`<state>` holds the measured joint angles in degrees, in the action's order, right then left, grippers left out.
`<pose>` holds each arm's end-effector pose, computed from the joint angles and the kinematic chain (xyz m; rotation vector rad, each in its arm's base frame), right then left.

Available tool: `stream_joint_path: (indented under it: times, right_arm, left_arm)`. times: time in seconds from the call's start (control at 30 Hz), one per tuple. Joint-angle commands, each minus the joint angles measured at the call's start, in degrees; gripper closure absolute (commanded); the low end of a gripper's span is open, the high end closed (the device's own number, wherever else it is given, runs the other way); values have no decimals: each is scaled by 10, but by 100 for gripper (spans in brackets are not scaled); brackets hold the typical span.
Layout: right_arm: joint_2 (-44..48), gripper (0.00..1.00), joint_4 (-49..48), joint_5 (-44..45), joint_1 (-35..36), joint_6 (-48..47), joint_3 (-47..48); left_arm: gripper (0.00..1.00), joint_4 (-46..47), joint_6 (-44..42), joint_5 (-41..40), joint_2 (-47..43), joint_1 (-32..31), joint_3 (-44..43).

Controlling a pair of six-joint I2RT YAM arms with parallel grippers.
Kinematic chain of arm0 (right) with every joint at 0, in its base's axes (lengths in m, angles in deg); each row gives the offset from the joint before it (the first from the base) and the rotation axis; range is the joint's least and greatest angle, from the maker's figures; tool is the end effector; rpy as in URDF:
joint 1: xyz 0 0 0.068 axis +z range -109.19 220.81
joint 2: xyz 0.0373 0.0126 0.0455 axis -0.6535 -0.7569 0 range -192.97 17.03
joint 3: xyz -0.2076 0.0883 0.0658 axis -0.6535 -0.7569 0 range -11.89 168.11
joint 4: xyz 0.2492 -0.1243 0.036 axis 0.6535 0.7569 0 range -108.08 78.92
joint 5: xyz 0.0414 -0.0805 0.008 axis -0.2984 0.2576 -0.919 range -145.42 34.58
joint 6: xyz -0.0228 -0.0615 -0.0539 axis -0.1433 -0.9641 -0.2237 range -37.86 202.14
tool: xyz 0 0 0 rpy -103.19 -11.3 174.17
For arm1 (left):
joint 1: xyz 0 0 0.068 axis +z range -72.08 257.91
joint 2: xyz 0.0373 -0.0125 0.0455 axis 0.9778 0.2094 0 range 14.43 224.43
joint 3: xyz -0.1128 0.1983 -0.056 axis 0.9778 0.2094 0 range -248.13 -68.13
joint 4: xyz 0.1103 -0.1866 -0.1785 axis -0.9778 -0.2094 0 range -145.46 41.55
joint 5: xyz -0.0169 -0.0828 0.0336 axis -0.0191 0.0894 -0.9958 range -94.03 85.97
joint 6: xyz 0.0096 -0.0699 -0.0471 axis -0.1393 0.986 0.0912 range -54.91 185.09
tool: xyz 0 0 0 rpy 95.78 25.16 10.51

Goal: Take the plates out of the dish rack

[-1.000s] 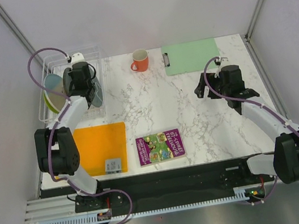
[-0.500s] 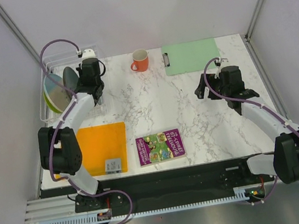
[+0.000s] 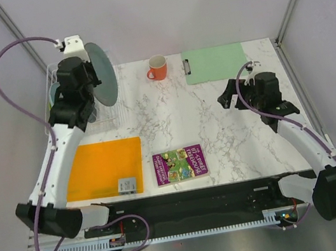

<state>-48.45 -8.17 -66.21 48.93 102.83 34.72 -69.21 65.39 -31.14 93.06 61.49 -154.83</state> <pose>0.3213 0.0599 0.2179 0.1130 2.0991 0.5009 0.3618 -0.0712 0.3996 -0.0882 1.7702 0.2128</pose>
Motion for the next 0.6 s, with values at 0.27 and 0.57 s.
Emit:
stream_joint_path:
  times: [0.27, 0.57]
  right_arm:
    - [61, 2, -155, -159, 46, 155, -1]
    - [34, 2, -233, -141, 122, 202, -45]
  left_arm:
    - [98, 177, 378, 471, -139, -5, 239]
    - [98, 342, 492, 538, -149, -20, 349]
